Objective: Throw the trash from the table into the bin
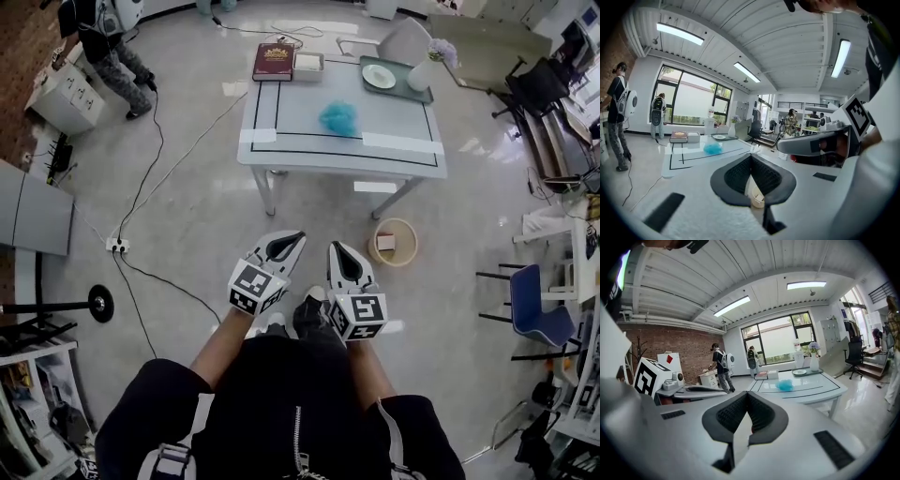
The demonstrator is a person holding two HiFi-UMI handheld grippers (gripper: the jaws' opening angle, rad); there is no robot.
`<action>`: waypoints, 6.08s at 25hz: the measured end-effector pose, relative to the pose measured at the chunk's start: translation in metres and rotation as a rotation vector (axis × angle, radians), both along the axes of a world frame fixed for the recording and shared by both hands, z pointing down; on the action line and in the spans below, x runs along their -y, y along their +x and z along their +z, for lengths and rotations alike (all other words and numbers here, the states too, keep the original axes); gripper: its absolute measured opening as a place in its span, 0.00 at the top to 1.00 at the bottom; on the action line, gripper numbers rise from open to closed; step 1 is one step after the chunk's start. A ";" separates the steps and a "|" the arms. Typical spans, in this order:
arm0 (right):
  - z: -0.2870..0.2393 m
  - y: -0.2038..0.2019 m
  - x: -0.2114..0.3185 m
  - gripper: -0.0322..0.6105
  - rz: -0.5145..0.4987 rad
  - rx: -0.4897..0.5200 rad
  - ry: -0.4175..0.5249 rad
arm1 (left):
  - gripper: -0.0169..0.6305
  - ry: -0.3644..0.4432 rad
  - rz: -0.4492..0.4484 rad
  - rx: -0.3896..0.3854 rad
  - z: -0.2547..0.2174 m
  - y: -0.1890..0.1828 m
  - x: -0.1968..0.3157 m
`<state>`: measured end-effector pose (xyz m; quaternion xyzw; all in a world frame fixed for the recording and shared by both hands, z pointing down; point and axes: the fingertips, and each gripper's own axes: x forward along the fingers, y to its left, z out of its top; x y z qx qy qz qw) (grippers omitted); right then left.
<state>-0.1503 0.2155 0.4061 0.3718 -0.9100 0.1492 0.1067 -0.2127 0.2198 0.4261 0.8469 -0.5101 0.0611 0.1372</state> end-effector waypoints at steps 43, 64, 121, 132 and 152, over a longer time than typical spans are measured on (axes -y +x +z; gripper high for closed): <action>0.025 -0.086 0.283 0.94 0.131 -0.058 -0.060 | 0.97 -0.012 0.139 -0.002 0.028 -0.077 0.310; 0.046 -0.019 0.332 0.94 0.228 -0.077 -0.108 | 0.96 -0.051 0.198 0.077 0.072 -0.039 0.383; 0.084 0.065 0.332 0.94 0.409 -0.111 -0.215 | 0.75 -0.409 0.068 0.218 0.228 -0.043 0.478; 0.082 0.054 0.325 0.94 0.396 -0.106 -0.208 | 0.92 -0.307 0.067 0.196 0.199 -0.043 0.474; 0.066 0.028 0.297 0.94 0.446 -0.068 -0.146 | 0.92 -0.147 0.245 0.126 0.110 0.007 0.418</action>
